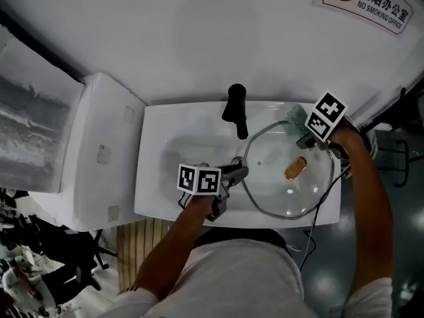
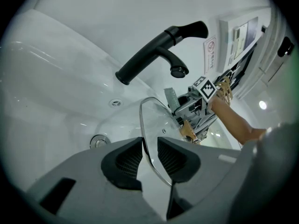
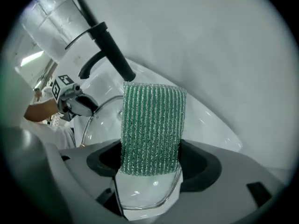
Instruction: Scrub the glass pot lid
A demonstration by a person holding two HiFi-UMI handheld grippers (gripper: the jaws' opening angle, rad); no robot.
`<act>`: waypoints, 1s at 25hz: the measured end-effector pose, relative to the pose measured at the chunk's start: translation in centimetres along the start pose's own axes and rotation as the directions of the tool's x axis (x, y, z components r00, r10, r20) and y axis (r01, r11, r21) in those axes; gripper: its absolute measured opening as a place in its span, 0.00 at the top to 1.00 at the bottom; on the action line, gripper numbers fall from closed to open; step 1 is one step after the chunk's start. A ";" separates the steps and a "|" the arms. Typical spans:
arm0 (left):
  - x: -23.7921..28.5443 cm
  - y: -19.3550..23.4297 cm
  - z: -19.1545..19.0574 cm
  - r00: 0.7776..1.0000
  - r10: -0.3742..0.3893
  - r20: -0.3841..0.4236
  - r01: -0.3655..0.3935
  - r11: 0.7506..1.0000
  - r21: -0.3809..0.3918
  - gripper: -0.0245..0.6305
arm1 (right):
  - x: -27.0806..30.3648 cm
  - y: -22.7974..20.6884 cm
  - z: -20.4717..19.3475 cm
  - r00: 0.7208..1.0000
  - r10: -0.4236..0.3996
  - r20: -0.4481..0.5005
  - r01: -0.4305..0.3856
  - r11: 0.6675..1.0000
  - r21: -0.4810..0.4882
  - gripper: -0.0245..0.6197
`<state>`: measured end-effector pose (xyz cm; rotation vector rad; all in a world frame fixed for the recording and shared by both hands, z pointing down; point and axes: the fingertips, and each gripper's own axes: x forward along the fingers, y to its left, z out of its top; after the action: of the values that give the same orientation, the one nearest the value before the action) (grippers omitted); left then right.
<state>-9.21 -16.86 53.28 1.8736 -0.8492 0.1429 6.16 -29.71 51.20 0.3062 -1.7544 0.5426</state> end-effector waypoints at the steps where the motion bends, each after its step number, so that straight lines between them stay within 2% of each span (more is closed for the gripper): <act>1: 0.0 0.0 0.0 1.000 0.000 0.001 0.000 1.000 -0.001 0.79 | 0.0 -0.2 -0.2 1.000 0.007 0.021 -0.008 0.999 0.034 0.42; 6: 0.0 0.1 0.1 1.000 0.001 0.006 -0.001 1.000 -0.007 0.79 | -0.2 -0.9 -0.7 0.991 0.030 0.130 -0.052 0.984 0.169 0.42; 9: 0.1 0.1 0.1 1.000 0.001 0.010 0.000 1.000 -0.014 0.79 | -0.3 -1.2 -0.8 0.984 0.021 0.177 -0.057 0.979 0.198 0.42; 12: 0.1 0.1 0.1 1.000 0.003 0.011 -0.003 1.000 -0.015 0.80 | -1.1 -1.2 -0.7 0.979 -0.013 0.201 -0.025 0.982 0.186 0.42; 15: 0.1 0.1 0.1 1.000 0.006 0.013 -0.006 1.000 -0.015 0.80 | -2.8 -0.4 -0.1 0.978 -0.054 0.203 0.030 0.992 0.120 0.42; 19: 0.1 0.1 0.2 1.000 0.006 0.015 -0.006 1.000 -0.012 0.80 | -4.9 2.6 0.5 0.979 -0.100 0.175 0.109 0.993 -0.039 0.42; 22: 0.1 0.1 0.2 1.000 0.005 0.016 -0.005 1.000 -0.011 0.80 | -5.7 5.5 0.7 0.982 -0.135 0.129 0.157 0.972 -0.176 0.42; 25: 0.0 0.2 0.2 1.000 0.003 0.015 -0.003 1.000 -0.013 0.80 | -5.8 8.4 1.0 0.981 -0.180 0.069 0.193 0.928 -0.318 0.42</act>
<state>-9.31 -17.08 53.34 1.8633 -0.8614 0.1255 2.76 -23.47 43.80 0.2485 -1.7955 0.1068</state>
